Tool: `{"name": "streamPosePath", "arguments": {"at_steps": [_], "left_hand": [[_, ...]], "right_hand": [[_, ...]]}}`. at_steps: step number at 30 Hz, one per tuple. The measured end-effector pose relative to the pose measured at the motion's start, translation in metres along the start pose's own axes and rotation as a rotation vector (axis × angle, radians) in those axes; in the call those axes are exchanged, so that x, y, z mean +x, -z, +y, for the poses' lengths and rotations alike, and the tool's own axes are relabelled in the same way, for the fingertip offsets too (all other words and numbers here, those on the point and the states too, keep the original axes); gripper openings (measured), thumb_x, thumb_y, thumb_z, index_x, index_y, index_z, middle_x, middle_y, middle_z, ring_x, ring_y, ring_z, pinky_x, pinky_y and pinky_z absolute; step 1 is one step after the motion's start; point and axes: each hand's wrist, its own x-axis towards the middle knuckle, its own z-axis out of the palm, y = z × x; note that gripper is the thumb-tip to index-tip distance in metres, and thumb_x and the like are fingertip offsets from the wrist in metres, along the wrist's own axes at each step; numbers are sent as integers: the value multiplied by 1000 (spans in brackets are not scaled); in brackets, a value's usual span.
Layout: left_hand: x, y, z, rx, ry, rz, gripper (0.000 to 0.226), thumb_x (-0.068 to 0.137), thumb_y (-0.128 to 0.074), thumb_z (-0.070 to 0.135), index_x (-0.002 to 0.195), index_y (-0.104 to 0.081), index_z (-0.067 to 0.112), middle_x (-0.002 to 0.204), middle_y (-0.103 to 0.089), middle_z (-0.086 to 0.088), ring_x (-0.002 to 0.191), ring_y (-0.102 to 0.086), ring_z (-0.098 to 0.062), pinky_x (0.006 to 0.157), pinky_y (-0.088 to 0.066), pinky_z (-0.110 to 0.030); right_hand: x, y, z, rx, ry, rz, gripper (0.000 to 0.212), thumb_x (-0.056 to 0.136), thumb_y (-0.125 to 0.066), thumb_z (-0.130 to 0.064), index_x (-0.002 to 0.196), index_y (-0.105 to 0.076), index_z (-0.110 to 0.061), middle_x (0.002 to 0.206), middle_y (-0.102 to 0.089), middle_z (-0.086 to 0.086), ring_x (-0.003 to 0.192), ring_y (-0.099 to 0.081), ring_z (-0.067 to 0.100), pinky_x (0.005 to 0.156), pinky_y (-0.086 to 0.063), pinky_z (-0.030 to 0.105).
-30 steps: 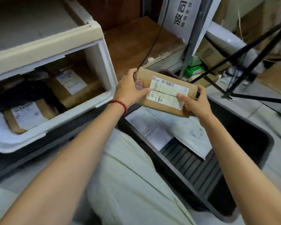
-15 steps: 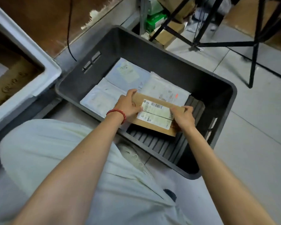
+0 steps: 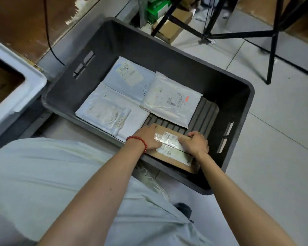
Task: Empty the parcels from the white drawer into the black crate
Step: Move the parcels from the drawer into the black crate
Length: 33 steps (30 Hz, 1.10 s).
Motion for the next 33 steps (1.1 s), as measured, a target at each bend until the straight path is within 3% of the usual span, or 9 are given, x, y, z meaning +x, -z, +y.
{"name": "streamPosePath", "arguments": {"at_steps": [3, 6, 8, 11, 16, 19, 23, 33], "left_hand": [[-1, 1, -2, 17, -14, -4, 77, 84, -65, 32, 146, -24, 15, 133, -53, -13, 117, -53, -29, 93, -44, -31], [-6, 8, -9, -22, 3, -50, 79, 85, -64, 38, 149, -21, 18, 139, -50, -9, 122, -51, -27, 99, -43, -33], [-10, 10, -10, 12, 7, -38, 76, 86, -60, 45, 148, -23, 20, 136, -53, -7, 120, -53, -26, 98, -44, -35], [-19, 6, -7, 239, 20, 90, 65, 89, -52, 50, 143, -30, 21, 126, -59, -5, 114, -56, -26, 92, -41, -35], [-35, 17, -9, 411, 52, 349, 57, 94, -44, 47, 142, -32, 18, 136, -49, -5, 125, -43, -27, 100, -32, -42], [-48, 39, -25, 391, 100, 538, 57, 94, -42, 46, 144, -31, 19, 142, -43, -3, 131, -36, -25, 104, -28, -43], [-78, 66, -62, 354, 275, 663, 59, 93, -41, 50, 143, -32, 20, 142, -42, -4, 130, -36, -26, 101, -30, -43], [-210, 102, -165, 105, 554, 911, 65, 88, -54, 50, 142, -36, 19, 144, -41, -8, 130, -38, -32, 101, -35, -48]], "right_hand": [[-1, 1, 3, -110, 39, -24, 38, 89, -54, -52, 116, -57, -26, 123, -61, 7, 123, -47, 31, 109, -30, 44], [-2, 3, 0, -296, 122, 16, 47, 93, -43, -59, 114, -58, -20, 116, -65, 9, 119, -53, 30, 114, -19, 50], [-1, 7, -5, -400, 163, -18, 54, 93, -39, -63, 116, -57, -16, 116, -65, 9, 114, -57, 29, 110, -31, 49], [6, 20, -14, -430, 155, -156, 61, 90, -40, -69, 114, -58, -15, 114, -64, 8, 103, -60, 26, 91, -50, 40], [4, 25, -32, -698, 179, -240, 69, 88, -39, -72, 128, -53, -17, 128, -60, 8, 114, -57, 27, 97, -45, 40], [-10, 20, -51, -752, 340, -89, 73, 87, -41, -72, 142, -38, -25, 132, -57, 4, 120, -54, 26, 97, -44, 41], [-40, 12, -103, -730, 627, 70, 67, 92, -41, -64, 146, -35, -24, 147, -43, 6, 132, -42, 29, 100, -40, 45], [-143, -41, -245, -727, 1159, 166, 72, 91, -40, -67, 148, -33, -24, 153, -31, 6, 137, -33, 30, 103, -38, 46]]}}
